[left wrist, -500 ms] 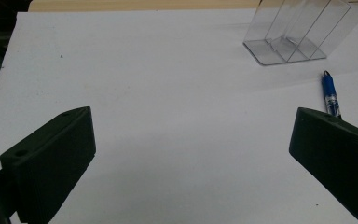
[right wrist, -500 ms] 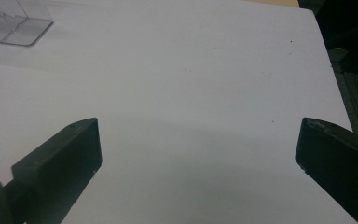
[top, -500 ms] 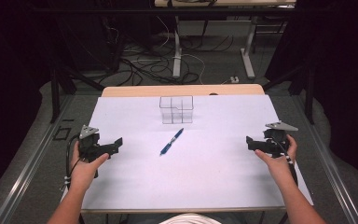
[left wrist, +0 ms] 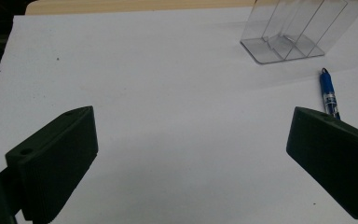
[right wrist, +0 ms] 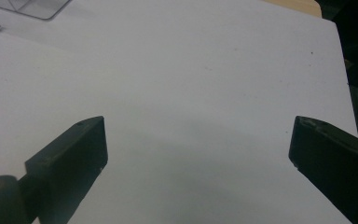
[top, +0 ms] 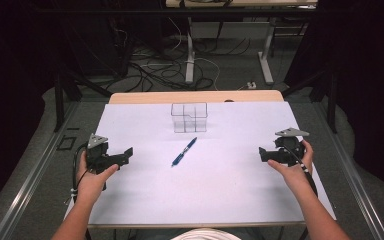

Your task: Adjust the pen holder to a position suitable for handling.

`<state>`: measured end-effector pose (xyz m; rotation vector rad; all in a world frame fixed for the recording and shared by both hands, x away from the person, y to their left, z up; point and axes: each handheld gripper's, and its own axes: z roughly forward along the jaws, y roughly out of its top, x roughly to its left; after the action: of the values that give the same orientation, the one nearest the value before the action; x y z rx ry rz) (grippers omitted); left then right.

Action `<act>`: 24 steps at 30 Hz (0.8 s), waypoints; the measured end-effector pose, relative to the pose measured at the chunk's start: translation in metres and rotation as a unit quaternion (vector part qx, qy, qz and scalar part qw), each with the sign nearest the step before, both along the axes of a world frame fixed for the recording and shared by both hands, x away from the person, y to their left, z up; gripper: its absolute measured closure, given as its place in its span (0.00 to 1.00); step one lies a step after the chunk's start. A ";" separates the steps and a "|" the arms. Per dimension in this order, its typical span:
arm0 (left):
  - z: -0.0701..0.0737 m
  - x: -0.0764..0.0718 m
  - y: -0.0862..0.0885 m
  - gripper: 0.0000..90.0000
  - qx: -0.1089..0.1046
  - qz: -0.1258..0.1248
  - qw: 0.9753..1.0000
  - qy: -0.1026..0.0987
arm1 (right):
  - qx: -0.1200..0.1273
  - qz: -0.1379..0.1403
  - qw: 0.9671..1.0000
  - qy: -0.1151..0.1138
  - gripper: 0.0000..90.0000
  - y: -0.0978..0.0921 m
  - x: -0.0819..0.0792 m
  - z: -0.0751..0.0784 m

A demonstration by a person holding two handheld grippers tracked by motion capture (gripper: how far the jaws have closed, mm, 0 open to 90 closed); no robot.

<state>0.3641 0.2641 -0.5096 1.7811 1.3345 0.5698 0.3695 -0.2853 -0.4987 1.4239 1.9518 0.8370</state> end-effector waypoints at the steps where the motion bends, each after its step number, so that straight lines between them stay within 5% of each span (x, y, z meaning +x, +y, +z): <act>1: 0.000 -0.001 -0.001 0.02 0.002 0.000 1.000 -0.002 | -0.004 0.006 1.000 0.001 0.10 0.003 0.000 0.002; 11: 0.001 -0.003 -0.001 0.03 0.006 0.000 1.000 -0.004 | -0.031 0.083 0.996 -0.007 0.33 0.025 0.009 0.019; 24: -0.001 -0.003 -0.003 0.05 0.015 -0.006 1.000 0.002 | -0.058 0.145 0.988 -0.012 0.39 0.052 0.026 0.032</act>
<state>0.3614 0.2616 -0.5103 1.8155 1.3228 0.5827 0.3956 -0.2329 -0.4663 1.0725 2.1842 0.8454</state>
